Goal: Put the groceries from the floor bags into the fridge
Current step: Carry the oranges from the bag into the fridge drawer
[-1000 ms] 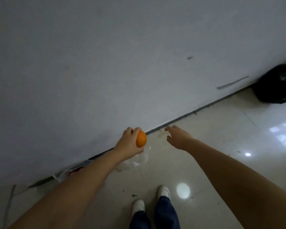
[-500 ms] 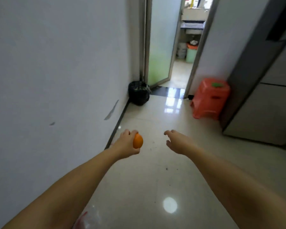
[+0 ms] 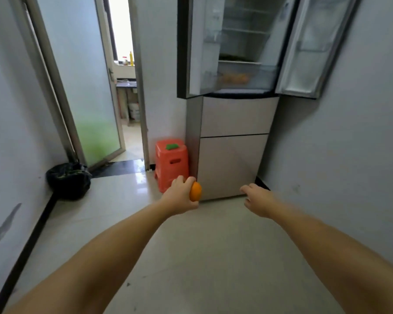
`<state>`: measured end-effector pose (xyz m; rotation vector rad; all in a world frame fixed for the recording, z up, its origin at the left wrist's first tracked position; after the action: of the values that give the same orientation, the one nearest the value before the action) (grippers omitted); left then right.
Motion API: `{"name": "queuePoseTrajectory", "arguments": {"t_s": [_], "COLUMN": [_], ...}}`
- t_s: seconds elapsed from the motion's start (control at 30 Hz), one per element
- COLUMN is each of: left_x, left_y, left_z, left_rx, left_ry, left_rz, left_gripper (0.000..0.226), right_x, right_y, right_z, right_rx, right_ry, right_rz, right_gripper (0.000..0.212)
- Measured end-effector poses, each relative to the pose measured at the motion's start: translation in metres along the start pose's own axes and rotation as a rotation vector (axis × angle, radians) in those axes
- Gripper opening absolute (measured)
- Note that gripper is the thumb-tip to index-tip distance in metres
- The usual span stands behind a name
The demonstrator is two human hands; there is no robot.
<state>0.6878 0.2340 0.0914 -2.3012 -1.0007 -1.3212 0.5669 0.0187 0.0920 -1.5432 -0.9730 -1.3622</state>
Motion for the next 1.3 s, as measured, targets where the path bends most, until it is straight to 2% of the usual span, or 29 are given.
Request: {"name": "queuePoseTrajectory", "arguments": {"t_s": [0.13, 0.3, 0.47, 0.7, 1.0, 1.3], "left_x": [-0.022, -0.025, -0.017, 0.022, 0.003, 0.031], "left_y": [0.065, 0.155, 0.268, 0.441, 0.621, 0.818], "left_z": [-0.075, -0.116, -0.130, -0.165, -0.182, -0.199], "left_rx": [-0.087, -0.149, -0.191, -0.229, -0.210, -0.126], "left_ry": [0.004, 0.018, 0.032, 0.035, 0.019, 0.001], "left_rz": [0.015, -0.020, -0.067, -0.107, -0.122, -0.329], "left_gripper": [0.067, 0.065, 0.067, 0.066, 0.069, 0.068], "right_x": [0.017, 0.041, 0.074, 0.155, 0.169, 0.234], "right_y": [0.015, 0.067, 0.154, 0.283, 0.450, 0.655], "right_z": [-0.091, -0.154, -0.201, -0.270, -0.363, -0.473], "right_rx": [-0.086, -0.116, -0.099, -0.139, -0.100, 0.081], "right_ry": [0.001, 0.011, -0.021, -0.029, 0.012, -0.008], "right_rz": [-0.041, -0.093, -0.165, -0.269, -0.339, -0.465], "right_gripper": [0.035, 0.036, 0.040, 0.041, 0.043, 0.040]}}
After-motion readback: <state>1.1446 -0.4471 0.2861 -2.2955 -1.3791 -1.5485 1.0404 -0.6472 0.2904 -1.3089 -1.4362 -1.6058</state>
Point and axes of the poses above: each hand's wrist, its own y-axis towards the middle knuckle, its own x-axis out of the back of the hand, z = x × y, the point moved 2 cm from there along y, towards the middle knuckle, and after that the axes turned 6 degrees about -y, right-handed, at the moved point
